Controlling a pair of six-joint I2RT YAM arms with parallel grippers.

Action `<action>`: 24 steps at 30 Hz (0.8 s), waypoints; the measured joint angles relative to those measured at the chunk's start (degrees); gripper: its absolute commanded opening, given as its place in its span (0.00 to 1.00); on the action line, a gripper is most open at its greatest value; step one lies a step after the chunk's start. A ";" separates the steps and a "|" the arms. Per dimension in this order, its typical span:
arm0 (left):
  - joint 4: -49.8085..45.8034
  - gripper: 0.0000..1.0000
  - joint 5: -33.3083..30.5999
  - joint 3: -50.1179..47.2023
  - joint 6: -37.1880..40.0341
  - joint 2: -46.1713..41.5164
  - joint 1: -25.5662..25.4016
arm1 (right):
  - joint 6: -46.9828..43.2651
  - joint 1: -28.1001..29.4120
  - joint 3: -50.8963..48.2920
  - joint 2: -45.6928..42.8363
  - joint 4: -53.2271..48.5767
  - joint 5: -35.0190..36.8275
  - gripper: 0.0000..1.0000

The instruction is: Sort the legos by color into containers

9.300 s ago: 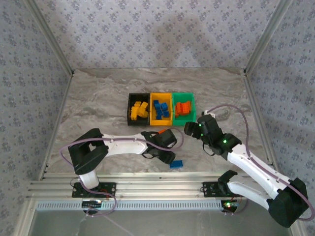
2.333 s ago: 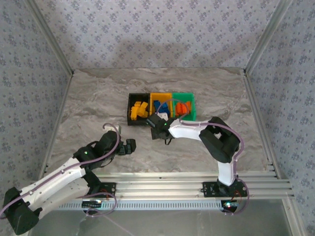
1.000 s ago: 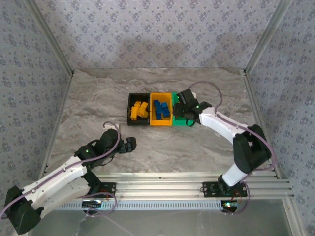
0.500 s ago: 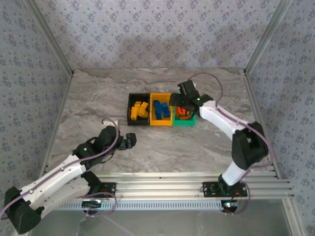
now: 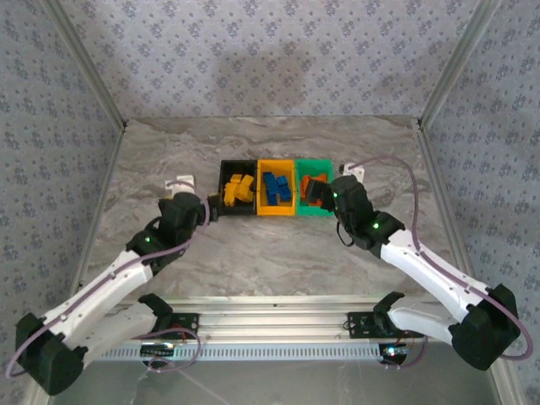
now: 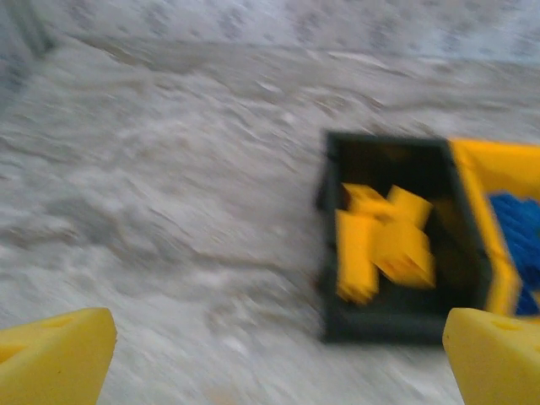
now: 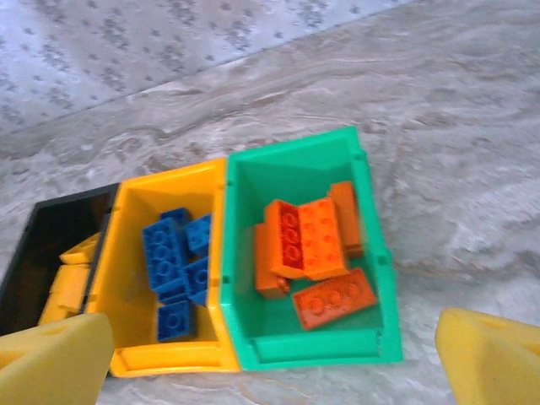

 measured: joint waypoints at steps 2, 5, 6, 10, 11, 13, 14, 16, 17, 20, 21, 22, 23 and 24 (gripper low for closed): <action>4.09 1.00 -0.42 0.33 3.13 4.11 6.97 | 0.66 -0.31 -1.99 -1.44 -0.11 0.85 1.00; 9.49 1.00 0.22 0.55 6.60 12.15 17.59 | 1.09 -1.75 -3.74 -3.04 -0.44 0.87 1.00; 10.99 1.00 0.57 0.57 7.67 14.99 20.24 | 1.14 -2.43 -4.00 -3.34 -0.46 0.87 1.00; 17.88 1.00 1.92 -0.35 13.14 25.38 24.72 | 1.11 -5.03 -5.40 -4.68 -0.39 0.87 1.00; 20.90 1.00 2.34 -1.60 14.80 27.36 24.81 | 1.11 -5.62 -5.95 -5.09 -0.35 0.87 1.00; 27.10 1.00 3.17 -5.09 17.55 29.66 24.81 | 1.11 -6.78 -7.19 -5.90 -0.35 0.87 1.00; 30.25 1.00 3.91 -7.06 18.80 30.34 24.83 | 1.11 -7.43 -7.87 -6.34 -0.33 0.87 1.00; 34.51 1.00 5.64 -9.55 19.93 31.65 25.46 | 1.07 -8.70 -9.07 -7.08 0.00 0.87 1.00; 36.44 1.00 6.36 -10.12 20.24 32.37 25.99 | 0.81 -9.38 -9.84 -7.54 0.59 0.85 1.00; 41.77 1.00 8.35 -10.54 20.81 33.94 27.36 | -0.52 -10.95 -12.07 -8.81 2.43 0.81 1.00; 43.04 1.00 9.27 -10.62 20.83 33.97 27.89 | -1.51 -11.47 -12.61 -9.09 2.95 0.81 1.00; 44.02 1.00 10.45 -10.64 20.83 33.97 28.33 | -2.29 -11.87 -12.87 -9.20 3.30 0.81 1.00; 45.55 1.00 12.15 -10.82 20.81 33.97 28.98 | -3.23 -12.33 -12.92 -9.31 3.50 0.90 1.00; 46.90 1.00 13.68 -11.17 20.83 33.97 29.64 | -4.24 -12.85 -12.92 -9.49 3.76 1.25 1.00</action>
